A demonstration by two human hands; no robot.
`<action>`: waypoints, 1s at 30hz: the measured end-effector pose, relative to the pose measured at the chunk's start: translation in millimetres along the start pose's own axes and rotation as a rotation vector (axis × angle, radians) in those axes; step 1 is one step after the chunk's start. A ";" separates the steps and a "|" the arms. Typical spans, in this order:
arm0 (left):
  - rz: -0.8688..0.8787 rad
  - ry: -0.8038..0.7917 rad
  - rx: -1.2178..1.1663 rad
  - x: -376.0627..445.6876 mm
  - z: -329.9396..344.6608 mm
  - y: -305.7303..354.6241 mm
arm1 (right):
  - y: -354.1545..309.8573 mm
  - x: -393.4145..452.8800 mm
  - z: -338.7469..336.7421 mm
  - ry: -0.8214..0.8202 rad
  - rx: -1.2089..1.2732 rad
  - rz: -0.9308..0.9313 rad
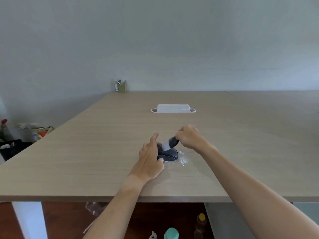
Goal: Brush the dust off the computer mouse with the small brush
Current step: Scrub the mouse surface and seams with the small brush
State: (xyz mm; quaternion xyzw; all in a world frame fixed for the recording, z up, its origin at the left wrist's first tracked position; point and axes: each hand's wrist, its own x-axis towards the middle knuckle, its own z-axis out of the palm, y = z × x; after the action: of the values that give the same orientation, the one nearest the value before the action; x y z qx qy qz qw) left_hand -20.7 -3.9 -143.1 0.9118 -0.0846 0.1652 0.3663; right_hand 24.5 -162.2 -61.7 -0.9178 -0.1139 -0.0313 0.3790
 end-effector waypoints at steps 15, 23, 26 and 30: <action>-0.003 0.003 0.012 -0.7 0.0 1.4 | 21.4 -2.0 -5.9 0.037 0.017 0.063; -0.037 0.015 -0.015 0.1 0.1 -2.1 | 17.8 -2.0 -12.9 0.104 0.023 0.012; -0.050 0.031 -0.019 -0.1 0.5 -0.7 | 16.0 -5.5 -7.8 0.052 -0.012 -0.009; -0.058 0.045 -0.001 -0.9 0.4 4.6 | 15.1 -6.6 -14.8 0.044 -0.092 0.028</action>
State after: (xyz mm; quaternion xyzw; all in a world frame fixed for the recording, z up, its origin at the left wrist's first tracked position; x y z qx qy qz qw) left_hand -22.7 -7.4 -140.7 0.9097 -0.0498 0.1748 0.3734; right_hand 22.1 -184.3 -62.5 -0.9349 -0.0909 -0.0511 0.3391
